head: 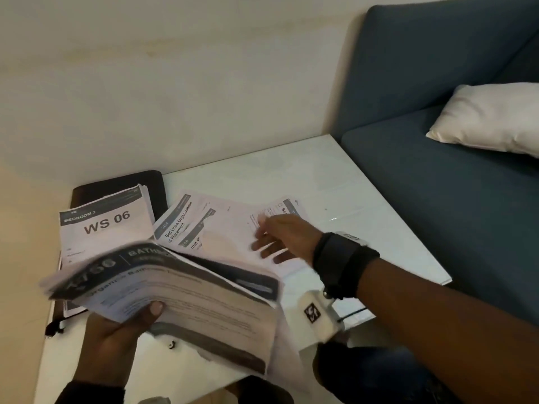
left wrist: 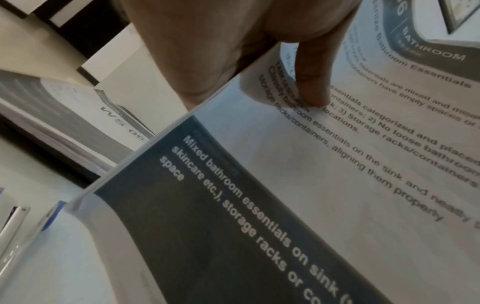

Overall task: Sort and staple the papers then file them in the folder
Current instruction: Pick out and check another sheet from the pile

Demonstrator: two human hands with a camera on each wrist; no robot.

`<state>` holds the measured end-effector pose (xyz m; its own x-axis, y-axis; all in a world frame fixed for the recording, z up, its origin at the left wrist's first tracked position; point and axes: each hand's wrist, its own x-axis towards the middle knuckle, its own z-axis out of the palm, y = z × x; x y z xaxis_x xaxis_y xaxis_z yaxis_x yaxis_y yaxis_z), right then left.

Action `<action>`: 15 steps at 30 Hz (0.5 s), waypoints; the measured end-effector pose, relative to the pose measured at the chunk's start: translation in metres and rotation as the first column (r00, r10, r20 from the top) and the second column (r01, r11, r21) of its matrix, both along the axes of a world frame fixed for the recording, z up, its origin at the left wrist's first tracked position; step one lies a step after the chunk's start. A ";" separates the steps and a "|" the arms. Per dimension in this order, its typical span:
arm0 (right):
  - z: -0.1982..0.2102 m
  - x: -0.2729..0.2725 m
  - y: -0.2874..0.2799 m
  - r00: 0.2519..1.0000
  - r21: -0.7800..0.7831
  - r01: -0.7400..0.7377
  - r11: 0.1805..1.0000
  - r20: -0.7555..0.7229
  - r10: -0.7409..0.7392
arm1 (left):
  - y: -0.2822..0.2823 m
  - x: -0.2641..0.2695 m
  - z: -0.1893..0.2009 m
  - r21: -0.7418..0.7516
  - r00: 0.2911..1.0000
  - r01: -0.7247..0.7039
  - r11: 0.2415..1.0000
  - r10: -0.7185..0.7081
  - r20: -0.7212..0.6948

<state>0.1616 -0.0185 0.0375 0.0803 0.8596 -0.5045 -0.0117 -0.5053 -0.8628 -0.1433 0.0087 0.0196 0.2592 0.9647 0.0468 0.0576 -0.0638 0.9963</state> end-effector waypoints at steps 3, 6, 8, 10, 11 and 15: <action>-0.051 0.045 0.018 0.812 -0.171 0.010 0.985 0.576 0.092 | -0.002 0.002 0.004 0.062 0.997 0.022 0.998 -0.017 -0.075; -0.089 0.071 0.016 0.527 -0.318 0.132 0.939 0.825 0.206 | -0.002 0.002 0.009 0.220 0.981 0.061 0.974 -0.018 -0.195; -0.107 0.074 0.009 0.469 -0.334 0.183 0.925 0.856 0.217 | -0.001 0.001 0.011 0.229 0.966 0.092 0.969 -0.030 -0.259; -0.123 0.073 0.004 0.471 -0.340 0.217 0.915 0.857 0.206 | 0.006 -0.004 -0.001 0.217 0.961 0.100 0.971 -0.037 -0.275; -0.130 0.072 0.002 0.477 -0.340 0.235 0.911 0.857 0.196 | 0.009 -0.005 -0.003 0.203 0.958 0.104 0.974 -0.044 -0.282; -0.141 0.073 0.002 0.498 -0.299 0.301 0.905 0.859 0.119 | 0.007 -0.007 0.000 0.187 0.948 0.121 0.975 -0.058 -0.313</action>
<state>0.2350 -0.0164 -0.1031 0.7090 0.5823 -0.3979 0.5439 -0.8106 -0.2170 -0.1504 0.0154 0.0193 0.3764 0.9155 0.1425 0.3401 -0.2796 0.8979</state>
